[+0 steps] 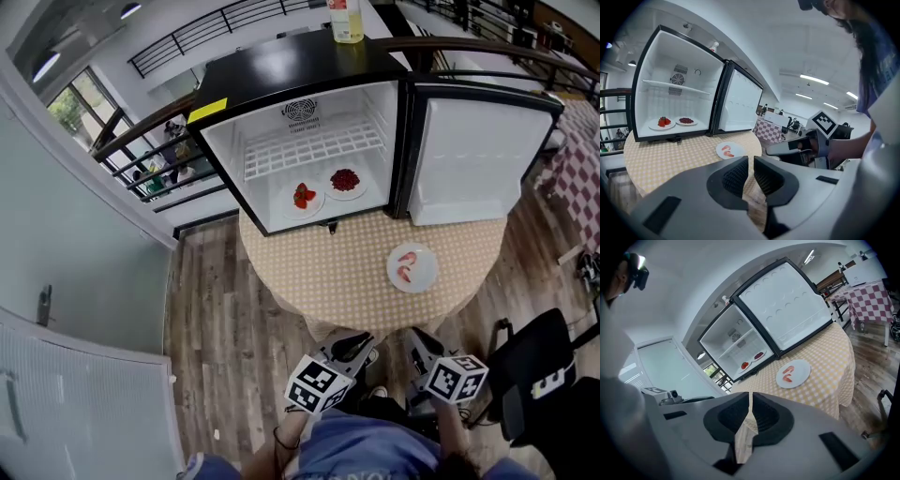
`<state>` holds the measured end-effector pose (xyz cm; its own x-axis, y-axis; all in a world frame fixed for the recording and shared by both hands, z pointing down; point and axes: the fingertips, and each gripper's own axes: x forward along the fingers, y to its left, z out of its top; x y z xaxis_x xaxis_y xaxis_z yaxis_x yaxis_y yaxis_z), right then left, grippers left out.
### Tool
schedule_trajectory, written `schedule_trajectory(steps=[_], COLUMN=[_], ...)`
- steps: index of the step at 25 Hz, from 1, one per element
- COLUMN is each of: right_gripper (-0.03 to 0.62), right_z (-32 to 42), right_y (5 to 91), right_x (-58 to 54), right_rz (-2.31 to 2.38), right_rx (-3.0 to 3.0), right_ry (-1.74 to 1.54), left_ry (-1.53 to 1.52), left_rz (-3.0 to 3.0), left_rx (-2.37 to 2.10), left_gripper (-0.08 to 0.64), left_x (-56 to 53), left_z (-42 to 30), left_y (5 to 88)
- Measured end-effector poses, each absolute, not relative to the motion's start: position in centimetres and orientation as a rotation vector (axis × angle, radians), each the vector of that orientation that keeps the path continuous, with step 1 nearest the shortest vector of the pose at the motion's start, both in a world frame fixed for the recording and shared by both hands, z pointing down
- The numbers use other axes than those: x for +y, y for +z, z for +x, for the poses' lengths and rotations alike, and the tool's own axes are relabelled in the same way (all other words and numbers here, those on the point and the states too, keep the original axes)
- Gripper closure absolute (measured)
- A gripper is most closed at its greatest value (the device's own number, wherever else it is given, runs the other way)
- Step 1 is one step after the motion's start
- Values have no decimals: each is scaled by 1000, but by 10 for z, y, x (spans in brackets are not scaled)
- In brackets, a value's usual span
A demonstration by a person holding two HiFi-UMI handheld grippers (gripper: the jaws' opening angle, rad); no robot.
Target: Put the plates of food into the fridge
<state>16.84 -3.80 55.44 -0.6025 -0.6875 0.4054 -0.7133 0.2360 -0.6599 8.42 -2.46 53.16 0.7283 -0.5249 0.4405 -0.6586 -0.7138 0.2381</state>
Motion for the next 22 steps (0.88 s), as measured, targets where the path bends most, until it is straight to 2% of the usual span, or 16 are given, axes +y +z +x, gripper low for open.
schedule_trajectory(steps=[4, 18, 22], right_gripper=[557, 555, 502], right_z=[183, 229, 244], right_y=[568, 630, 654], right_x=[-64, -145, -165], right_rz=[1480, 1490, 1491], right_rx=[-2383, -2184, -2112], right_ry=[1342, 1239, 1217], left_ry=[478, 653, 721], left_rz=[2542, 2479, 2418], left_rx=[-859, -672, -638], left_gripper=[522, 404, 356], left_x=[-57, -163, -190], left_z=[88, 122, 128], left_y=[544, 624, 652])
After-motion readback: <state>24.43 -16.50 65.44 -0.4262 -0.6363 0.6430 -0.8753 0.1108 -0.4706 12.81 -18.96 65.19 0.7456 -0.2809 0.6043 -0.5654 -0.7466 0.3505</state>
